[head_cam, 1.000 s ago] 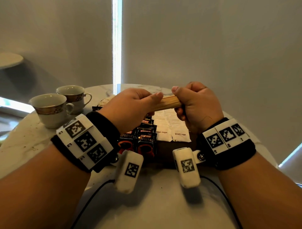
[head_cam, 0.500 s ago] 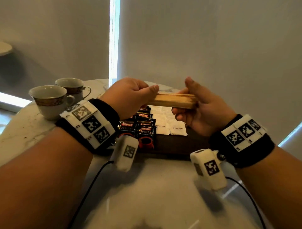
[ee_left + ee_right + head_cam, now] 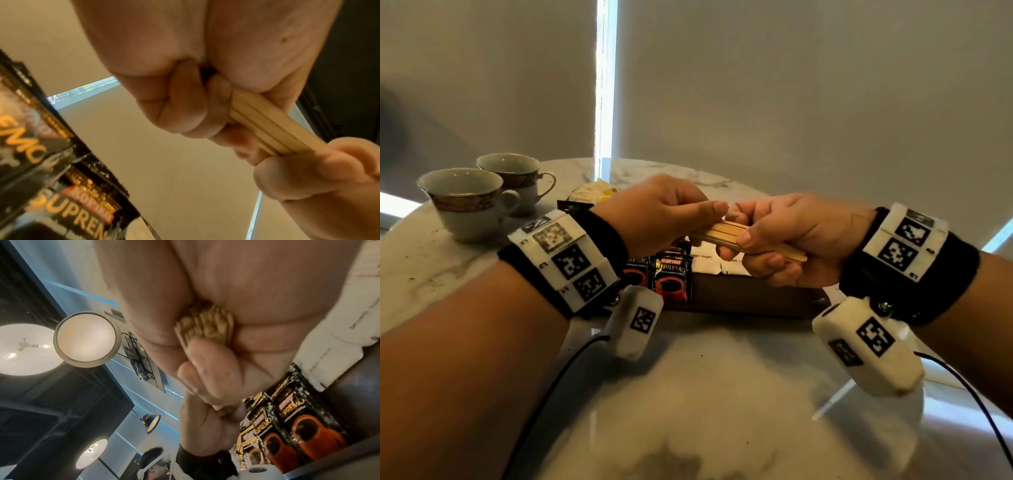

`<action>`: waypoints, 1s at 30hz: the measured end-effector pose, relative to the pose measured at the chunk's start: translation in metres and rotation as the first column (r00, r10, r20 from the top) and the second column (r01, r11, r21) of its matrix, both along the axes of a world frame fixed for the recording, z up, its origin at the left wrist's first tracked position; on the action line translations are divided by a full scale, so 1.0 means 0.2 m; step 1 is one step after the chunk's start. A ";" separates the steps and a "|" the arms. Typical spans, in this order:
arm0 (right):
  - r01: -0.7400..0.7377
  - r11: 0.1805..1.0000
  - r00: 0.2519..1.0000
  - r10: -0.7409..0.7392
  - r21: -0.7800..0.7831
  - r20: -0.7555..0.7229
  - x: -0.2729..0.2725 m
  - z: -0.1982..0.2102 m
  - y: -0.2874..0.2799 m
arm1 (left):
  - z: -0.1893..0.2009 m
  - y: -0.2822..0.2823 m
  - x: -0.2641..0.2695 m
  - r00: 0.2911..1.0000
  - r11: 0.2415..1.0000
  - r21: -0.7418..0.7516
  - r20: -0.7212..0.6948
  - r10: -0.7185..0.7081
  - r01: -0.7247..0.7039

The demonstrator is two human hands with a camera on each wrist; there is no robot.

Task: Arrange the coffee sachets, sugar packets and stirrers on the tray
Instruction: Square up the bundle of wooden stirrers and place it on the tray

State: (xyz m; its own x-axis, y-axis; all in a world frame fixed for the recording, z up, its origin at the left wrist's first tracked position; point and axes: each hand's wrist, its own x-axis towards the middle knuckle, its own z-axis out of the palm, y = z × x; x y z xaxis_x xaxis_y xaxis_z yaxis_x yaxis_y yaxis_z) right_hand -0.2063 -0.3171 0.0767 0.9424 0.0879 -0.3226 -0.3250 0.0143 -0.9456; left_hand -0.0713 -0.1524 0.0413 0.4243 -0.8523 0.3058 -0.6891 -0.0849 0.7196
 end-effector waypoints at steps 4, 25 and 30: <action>0.170 0.968 0.985 -0.164 -0.187 0.048 0.00 0.04 -0.09 | -0.03 -0.02 0.02 0.983 0.996 -0.031 -0.168 0.075 -0.081; -0.023 -0.053 0.902 -0.432 -0.998 0.002 0.56 -0.27 -0.65 | -0.11 -0.09 0.18 0.897 0.924 -0.205 -0.378 0.229 -0.322; -0.043 -0.051 0.901 -0.434 -0.998 -0.017 0.58 -0.29 -0.66 | -0.11 -0.09 0.20 0.899 0.925 -0.208 -0.377 0.223 -0.317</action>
State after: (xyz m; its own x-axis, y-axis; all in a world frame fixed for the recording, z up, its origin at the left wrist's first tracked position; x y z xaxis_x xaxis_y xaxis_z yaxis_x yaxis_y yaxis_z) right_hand -0.0900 -0.4485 0.0193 0.7058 -0.7036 -0.0825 -0.7020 -0.7103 0.0520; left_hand -0.0304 -0.1700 0.0195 0.7443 -0.6002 0.2928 -0.3744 -0.0120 0.9272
